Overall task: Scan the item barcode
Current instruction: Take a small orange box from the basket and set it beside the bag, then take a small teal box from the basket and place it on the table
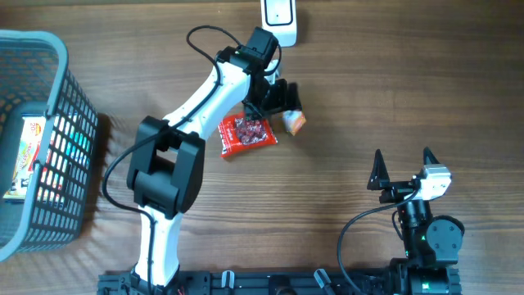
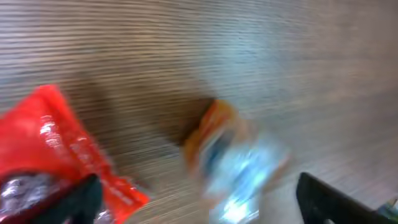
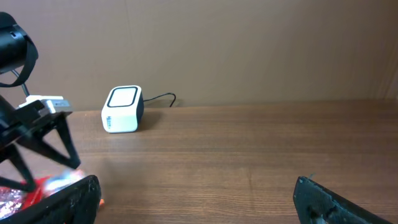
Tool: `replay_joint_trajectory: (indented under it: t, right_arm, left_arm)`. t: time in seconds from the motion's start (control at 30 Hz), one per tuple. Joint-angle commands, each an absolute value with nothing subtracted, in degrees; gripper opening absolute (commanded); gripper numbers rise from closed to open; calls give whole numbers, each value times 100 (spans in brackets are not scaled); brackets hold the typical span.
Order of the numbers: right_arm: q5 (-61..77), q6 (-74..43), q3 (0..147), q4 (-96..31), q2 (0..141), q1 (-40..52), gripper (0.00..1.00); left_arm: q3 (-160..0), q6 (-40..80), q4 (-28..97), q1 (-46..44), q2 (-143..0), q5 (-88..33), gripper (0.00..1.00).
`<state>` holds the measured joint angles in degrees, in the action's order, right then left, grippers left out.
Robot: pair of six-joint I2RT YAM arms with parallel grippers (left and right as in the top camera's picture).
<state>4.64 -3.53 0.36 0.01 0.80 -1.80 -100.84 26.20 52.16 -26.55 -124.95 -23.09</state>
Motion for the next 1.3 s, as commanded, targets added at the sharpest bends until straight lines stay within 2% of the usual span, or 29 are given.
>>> replay_joint_trajectory:
  t: [0.0,0.17,0.27,0.33,0.4,0.53,0.63,0.7,0.77,0.83,0.87,1.1,1.27]
  right_arm:
    - [427,-338,30,12,54,-167,100]
    - [427,-340,30,12,54,-167,100]
    - [427,-340,30,12,54,-167,100]
    - [427,-340,30,12,54,-167,100]
    - [427,-340,30,12,54,-167,100]
    - [427,-338,30,12,54,-167,100]
    - [427,-338,30,12,54,-167,100]
    - [427,-340,30,12,54,-167,99]
    - [427,-340,30,12,54,-167,100]
    - [427,-340,30,12,54,-167,100]
    - [427,-340,30,12,54,-167,100]
    - [427,-340,30,12,54,-167,100]
    - [427,-340,30,12,54,-167,100]
  left_arm:
    - [-10414,2954,5452,-2252,-12066,-1988,100]
    - [-11574,2871,6206,-1538,-10836,-1979,100]
    - [-11675,2873,6375,-893,-9647,-1675,100]
    - [-11675,2875,6700,-290,-8903,-744,100]
    - [-11675,2882,7306,635,-8211,749,100]
    - [-11651,3454,7728,2051,-7994,2040,100]
    - [-11620,3540,7891,3494,-8291,1479,100]
    - [-11620,3472,8005,4182,-8733,1050,100]
    - [-11620,2998,8040,4499,-9148,587,100]
    - [-11620,1922,8134,4630,-9832,-591,100]
    - [-11620,1750,8241,4630,-10110,-805,100]
    - [-11620,1258,8997,4602,-12066,-851,100]
    - [-11620,1216,9026,4593,-12630,-854,98]
